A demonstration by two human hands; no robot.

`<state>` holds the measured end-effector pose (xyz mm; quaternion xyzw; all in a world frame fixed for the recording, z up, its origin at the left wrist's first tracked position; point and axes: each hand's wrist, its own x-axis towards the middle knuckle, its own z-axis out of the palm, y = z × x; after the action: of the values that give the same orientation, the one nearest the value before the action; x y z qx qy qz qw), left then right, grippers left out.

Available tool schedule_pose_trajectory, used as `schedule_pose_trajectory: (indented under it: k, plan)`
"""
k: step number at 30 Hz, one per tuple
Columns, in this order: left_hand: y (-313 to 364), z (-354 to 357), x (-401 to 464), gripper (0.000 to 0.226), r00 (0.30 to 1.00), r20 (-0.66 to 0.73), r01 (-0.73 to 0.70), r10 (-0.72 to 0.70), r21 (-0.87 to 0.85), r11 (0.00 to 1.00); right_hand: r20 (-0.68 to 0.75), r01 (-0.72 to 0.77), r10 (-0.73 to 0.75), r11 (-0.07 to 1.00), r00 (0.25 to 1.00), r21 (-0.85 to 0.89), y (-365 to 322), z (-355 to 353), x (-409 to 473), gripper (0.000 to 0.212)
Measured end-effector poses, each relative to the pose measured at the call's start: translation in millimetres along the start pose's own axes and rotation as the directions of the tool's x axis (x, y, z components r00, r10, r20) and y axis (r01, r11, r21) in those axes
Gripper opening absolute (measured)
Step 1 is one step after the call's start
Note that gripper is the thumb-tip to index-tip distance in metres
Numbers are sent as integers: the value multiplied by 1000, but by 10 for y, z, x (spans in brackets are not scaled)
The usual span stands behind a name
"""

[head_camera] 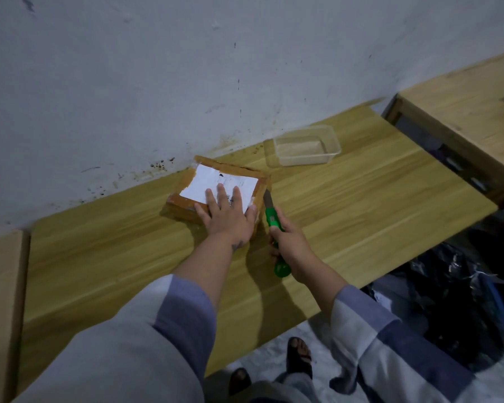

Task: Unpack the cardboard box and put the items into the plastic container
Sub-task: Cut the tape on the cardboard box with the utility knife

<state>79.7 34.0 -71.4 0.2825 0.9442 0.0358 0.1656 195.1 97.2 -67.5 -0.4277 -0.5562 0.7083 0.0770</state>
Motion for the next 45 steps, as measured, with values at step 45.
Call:
schedule_pose_trajectory:
  k: [45]
  plan:
    - [30,-14,-13,62,999,30,44,-43,-27,999,102,-155,149,987,983,44,-265,-28,-157,56]
